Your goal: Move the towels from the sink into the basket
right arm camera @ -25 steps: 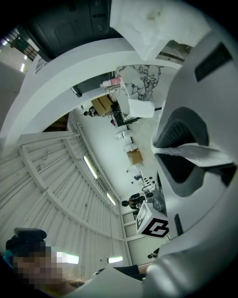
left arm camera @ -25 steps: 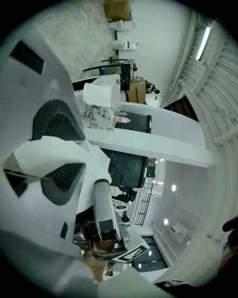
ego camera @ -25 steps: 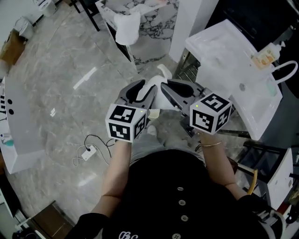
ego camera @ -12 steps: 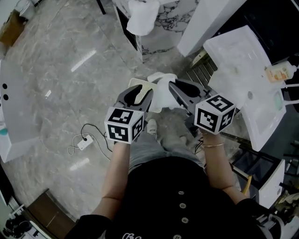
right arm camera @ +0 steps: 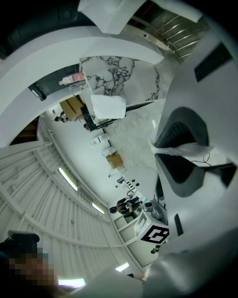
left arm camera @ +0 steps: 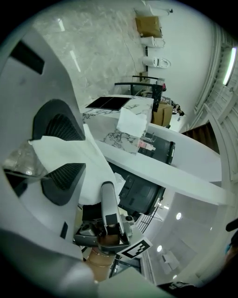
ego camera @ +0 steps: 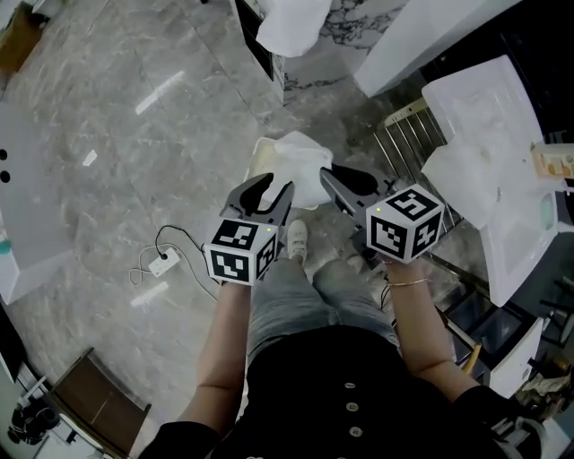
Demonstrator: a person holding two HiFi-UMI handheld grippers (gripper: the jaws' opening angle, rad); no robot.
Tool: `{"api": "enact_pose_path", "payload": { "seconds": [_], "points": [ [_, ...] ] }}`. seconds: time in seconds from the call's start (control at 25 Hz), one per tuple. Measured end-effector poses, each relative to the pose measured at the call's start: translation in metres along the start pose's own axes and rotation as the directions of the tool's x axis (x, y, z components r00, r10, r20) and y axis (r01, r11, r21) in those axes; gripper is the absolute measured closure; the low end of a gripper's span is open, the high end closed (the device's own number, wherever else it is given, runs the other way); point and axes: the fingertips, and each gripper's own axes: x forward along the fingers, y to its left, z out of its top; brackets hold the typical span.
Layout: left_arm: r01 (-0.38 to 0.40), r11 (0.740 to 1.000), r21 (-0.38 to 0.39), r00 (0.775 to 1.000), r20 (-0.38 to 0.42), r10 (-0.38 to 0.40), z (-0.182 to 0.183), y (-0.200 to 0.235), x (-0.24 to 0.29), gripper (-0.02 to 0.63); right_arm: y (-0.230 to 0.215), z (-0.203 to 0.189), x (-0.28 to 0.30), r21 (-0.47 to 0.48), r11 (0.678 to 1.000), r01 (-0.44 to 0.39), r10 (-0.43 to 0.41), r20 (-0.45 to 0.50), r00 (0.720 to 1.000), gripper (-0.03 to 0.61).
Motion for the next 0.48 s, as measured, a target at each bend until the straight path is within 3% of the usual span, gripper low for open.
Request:
{"api": "enact_pose_path", "payload": {
  "seconds": [0.2, 0.48],
  "points": [
    [-0.007, 0.999, -0.038, 1.000, -0.025, 0.006, -0.020, 0.022, 0.012, 0.462, -0.015, -0.022, 0.036, 0.006, 1.000, -0.001, 0.001, -0.075, 0.997, 0.545],
    [-0.044, 0.988, -0.150, 0.995, -0.090, 0.031, -0.069, 0.049, 0.027, 0.462, -0.044, -0.058, 0.076, 0.078, 0.996, 0.039, -0.028, -0.136, 0.990, 0.545]
  ]
}}
